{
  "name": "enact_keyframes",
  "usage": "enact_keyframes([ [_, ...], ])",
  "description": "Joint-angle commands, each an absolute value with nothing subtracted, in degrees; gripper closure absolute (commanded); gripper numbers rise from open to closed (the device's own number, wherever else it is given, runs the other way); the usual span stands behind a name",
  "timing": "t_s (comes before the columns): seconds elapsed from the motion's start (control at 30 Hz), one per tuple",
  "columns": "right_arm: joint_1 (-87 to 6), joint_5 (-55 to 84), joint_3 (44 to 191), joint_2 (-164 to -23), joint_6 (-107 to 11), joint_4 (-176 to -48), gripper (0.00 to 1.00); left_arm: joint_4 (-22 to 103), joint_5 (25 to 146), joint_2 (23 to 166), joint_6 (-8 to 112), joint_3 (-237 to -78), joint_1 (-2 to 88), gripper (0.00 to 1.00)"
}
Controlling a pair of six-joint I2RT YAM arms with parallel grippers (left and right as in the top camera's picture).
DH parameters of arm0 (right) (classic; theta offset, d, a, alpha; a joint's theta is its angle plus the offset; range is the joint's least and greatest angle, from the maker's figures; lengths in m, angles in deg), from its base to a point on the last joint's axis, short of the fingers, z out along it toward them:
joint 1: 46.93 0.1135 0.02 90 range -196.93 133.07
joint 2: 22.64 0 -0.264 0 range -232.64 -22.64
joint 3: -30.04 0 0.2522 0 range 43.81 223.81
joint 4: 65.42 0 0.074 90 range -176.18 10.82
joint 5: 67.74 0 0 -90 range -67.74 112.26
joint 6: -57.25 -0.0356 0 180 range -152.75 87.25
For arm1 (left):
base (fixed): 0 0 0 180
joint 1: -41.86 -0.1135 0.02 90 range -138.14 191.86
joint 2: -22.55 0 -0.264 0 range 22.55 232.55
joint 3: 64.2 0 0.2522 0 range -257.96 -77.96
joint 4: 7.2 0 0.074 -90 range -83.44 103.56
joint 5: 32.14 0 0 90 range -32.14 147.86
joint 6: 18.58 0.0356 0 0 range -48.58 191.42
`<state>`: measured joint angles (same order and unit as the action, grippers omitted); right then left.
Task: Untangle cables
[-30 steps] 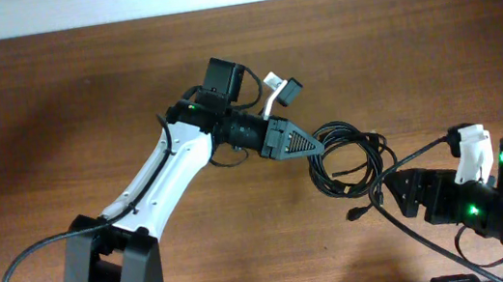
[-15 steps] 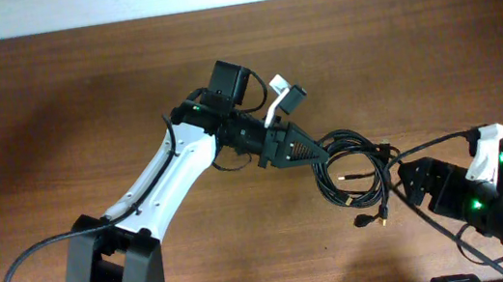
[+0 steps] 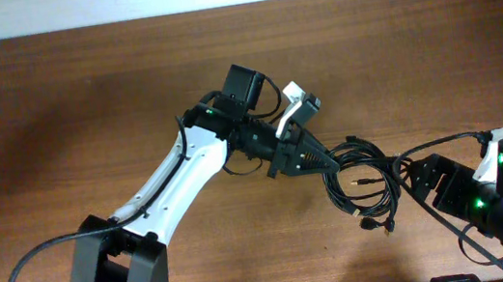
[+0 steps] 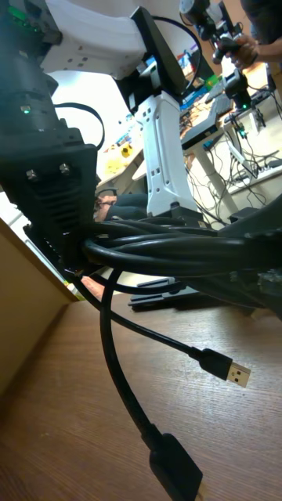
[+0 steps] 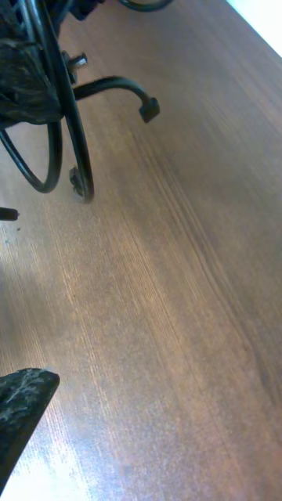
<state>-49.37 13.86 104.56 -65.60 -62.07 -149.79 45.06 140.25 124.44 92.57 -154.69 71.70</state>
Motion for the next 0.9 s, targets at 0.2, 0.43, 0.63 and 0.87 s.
enact_keyframes([
  [0.2, -49.6, 5.1, 105.6, -65.4, -50.8, -147.4, 0.01, 42.9, 145.4, 122.9, 94.3, -156.0, 72.1, 1.00],
  [0.43, -49.6, 4.4, 105.6, -65.5, -48.5, -147.8, 0.01, 41.9, 146.8, 122.9, 94.2, -156.0, 72.1, 1.00],
  [0.63, -49.6, 4.4, 105.6, -65.5, -47.5, -148.0, 0.01, 41.9, 146.9, 122.9, 94.2, -156.0, 72.1, 1.00],
  [0.87, -49.6, -3.6, 105.6, -65.5, -41.4, -147.2, 0.01, 39.5, 148.0, 122.9, 93.8, -156.0, 72.1, 1.00],
])
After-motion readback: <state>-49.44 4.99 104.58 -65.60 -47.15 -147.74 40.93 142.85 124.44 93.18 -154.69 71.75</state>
